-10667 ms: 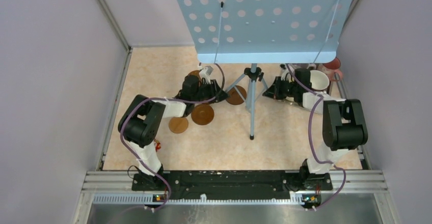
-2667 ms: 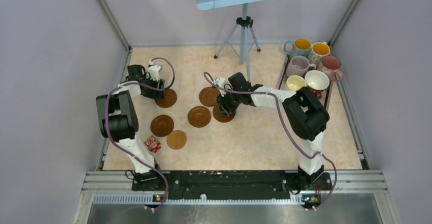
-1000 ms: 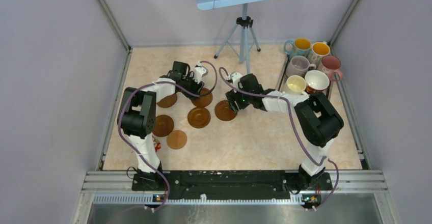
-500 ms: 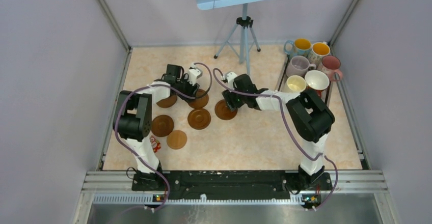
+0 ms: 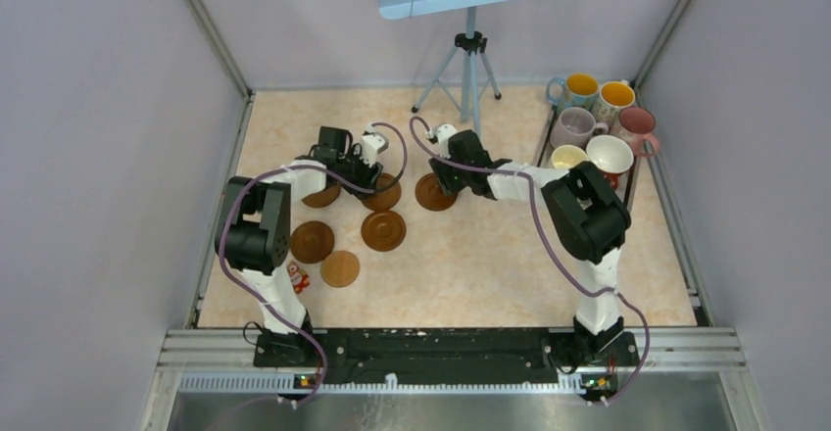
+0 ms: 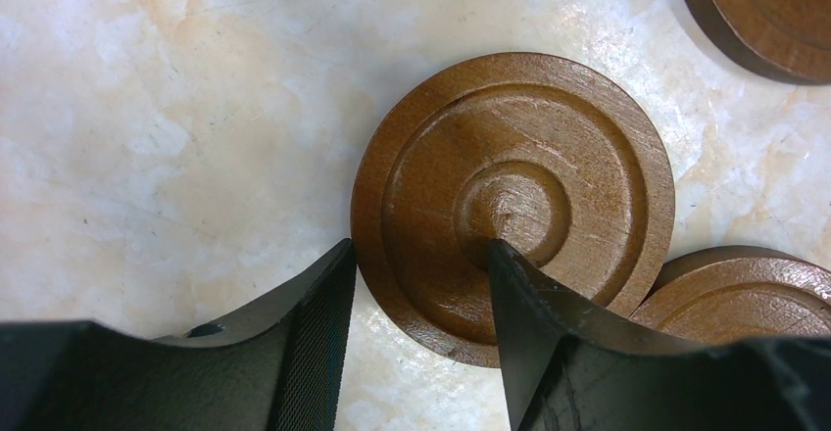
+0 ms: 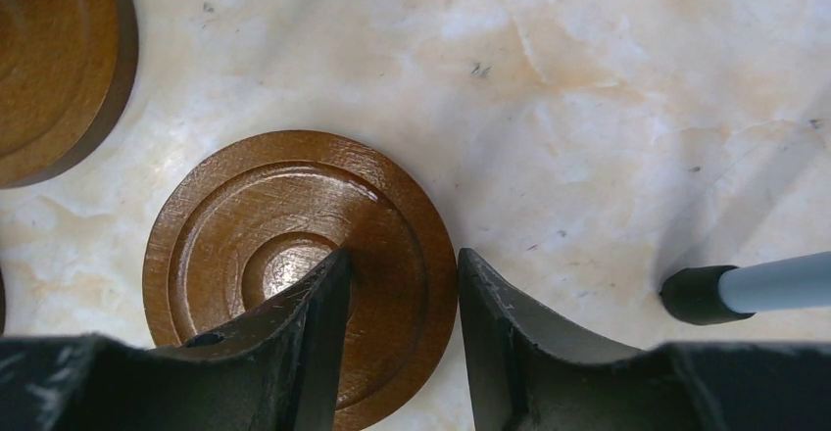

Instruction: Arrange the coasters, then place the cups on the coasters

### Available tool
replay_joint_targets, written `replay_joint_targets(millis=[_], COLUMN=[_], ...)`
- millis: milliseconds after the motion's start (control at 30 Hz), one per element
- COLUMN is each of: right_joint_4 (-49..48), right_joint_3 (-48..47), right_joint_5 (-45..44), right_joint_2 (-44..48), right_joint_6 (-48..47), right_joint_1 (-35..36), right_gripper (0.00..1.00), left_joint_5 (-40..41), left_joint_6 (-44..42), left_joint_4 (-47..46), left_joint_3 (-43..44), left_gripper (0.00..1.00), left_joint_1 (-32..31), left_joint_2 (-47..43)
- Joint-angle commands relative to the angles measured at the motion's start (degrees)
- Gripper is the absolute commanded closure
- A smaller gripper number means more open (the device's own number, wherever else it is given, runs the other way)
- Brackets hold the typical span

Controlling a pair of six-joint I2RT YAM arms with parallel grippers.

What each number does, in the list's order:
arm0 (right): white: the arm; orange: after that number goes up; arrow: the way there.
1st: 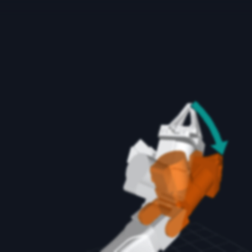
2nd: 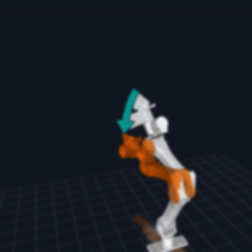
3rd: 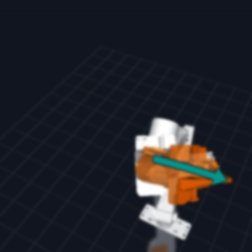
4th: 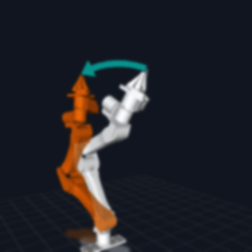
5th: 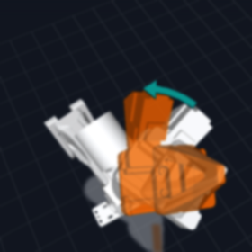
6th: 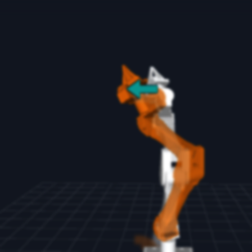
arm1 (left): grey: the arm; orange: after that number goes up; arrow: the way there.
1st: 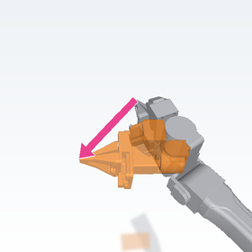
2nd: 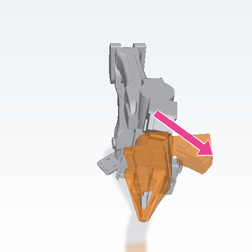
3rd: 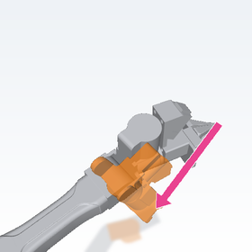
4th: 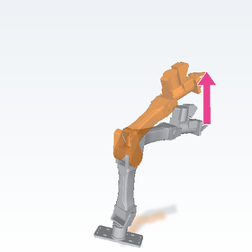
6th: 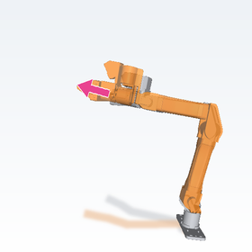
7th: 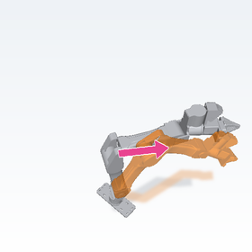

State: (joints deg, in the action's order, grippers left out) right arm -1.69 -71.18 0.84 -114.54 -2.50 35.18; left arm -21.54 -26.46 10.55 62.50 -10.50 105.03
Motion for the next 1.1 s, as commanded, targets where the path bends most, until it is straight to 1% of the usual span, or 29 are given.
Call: replay_joint_targets(millis=[0, 200, 267, 333, 400, 600, 700, 800, 867, 1067], right_joint_4=[0.7, 0.8, 1.1, 0.9, 0.7, -0.4, -0.3, -0.3, 0.3, 1.5], right_joint_3=[-2.9, -3.9, -4.3, -4.4, -4.6, -5.7, -6.5, -5.9, -5.2, -2.9], right_joint_5=[-3.3, -2.6, -1.6, -1.2, 1.5, 5.9, 7.5, 9.3, 10.5, 11.6], right_joint_2=[-3.0, -3.3, -2.8, -1.6, 0.2, 4.7, 6.8, 8.8, 10.0, 10.7], right_joint_6=[-1.8, -2.6, -2.8, -2.9, -2.9, -3.1, -2.0, -1.0, -0.5, 1.0], right_joint_1=[-1.7, -2.1, -2.1, -2.1, -2.1, -2.1, -2.1, -1.0, 0.6, 7.9], right_gripper=[0.57, 0.57, 0.55, 0.52, 0.49, 0.42, 0.41, 0.40, 0.40, 0.40], left_joint_5=[1.0, 0.9, 0.3, -0.3, -1.1, -6.2, -9.1, -11.0, -11.7, -12.4], left_joint_6=[0.3, 1.2, 1.7, 2.5, 3.3, 5.7, 6.4, 4.6, 2.2, -6.6], left_joint_4=[4.7, 4.9, 5.3, 5.9, 7.1, 10.7, 13.3, 16.7, 19.1, 24.8], left_joint_3=[-1.5, -0.5, 0.0, 0.8, 2.5, 8.3, 10.1, 9.2, 7.0, -2.8], left_gripper=[0.42, 0.39, 0.35, 0.30, 0.26, 0.18, 0.14, 0.13, 0.12, 0.12], left_joint_1=[0.1, 0.2, 0.3, 0.4, 0.8, 3.5, 5.8, 8.3, 10.8, 21.6], left_joint_2=[-0.5, 0.3, 0.2, -0.1, -0.7, -5.4, -8.5, -12.0, -14.8, -22.6])
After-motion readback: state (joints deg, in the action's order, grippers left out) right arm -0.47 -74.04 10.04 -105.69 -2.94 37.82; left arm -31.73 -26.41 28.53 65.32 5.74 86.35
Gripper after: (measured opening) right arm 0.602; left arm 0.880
